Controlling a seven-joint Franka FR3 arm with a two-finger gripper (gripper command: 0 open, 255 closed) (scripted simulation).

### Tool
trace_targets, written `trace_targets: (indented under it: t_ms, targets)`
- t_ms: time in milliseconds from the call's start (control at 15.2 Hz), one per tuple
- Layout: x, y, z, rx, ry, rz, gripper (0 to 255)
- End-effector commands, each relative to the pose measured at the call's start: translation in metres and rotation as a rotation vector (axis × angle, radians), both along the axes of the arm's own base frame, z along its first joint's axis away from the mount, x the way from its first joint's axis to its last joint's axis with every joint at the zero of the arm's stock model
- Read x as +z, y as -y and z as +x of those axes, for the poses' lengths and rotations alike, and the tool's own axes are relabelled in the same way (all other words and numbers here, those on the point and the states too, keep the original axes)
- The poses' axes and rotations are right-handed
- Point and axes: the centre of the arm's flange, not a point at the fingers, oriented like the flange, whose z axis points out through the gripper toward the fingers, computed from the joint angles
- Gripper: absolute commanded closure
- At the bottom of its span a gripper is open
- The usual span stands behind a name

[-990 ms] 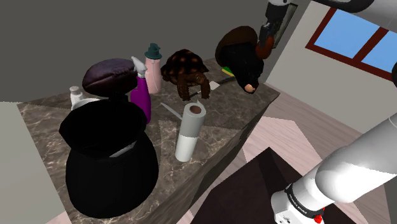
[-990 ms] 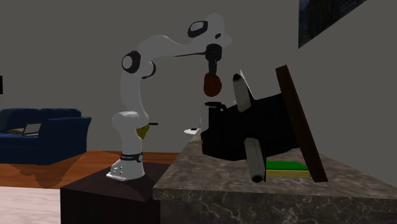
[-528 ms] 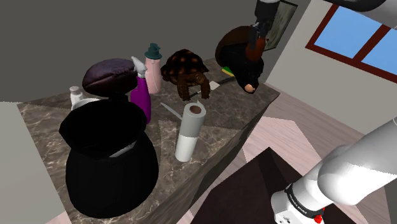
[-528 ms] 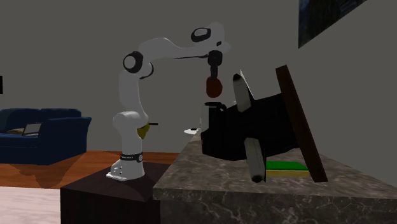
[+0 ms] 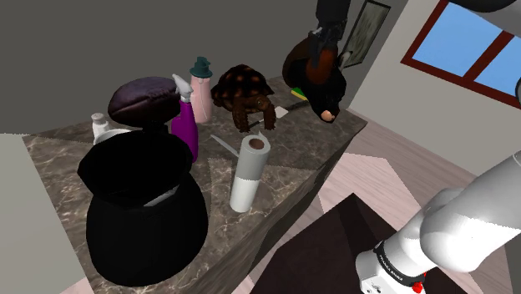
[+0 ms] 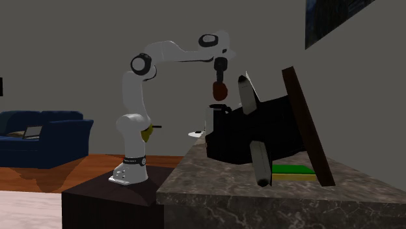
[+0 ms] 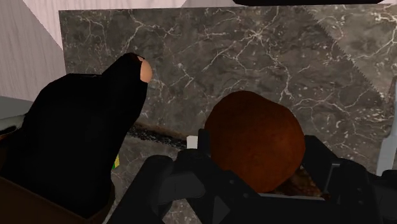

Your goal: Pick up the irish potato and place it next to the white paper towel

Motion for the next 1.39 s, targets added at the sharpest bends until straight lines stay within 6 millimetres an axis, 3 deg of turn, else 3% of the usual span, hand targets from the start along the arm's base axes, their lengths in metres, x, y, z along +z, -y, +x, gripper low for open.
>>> trace_targets:
  t_ms: [0, 1188, 1320]
  targets:
    - [0.001, -0.030, -0.001, -0.001, 0.000, 0.000, 255]
    - [0.001, -0.266, -0.029, -0.001, 0.000, 0.000, 255]
    - [-0.004, -0.273, -0.030, -0.001, 0.000, 0.000, 255]
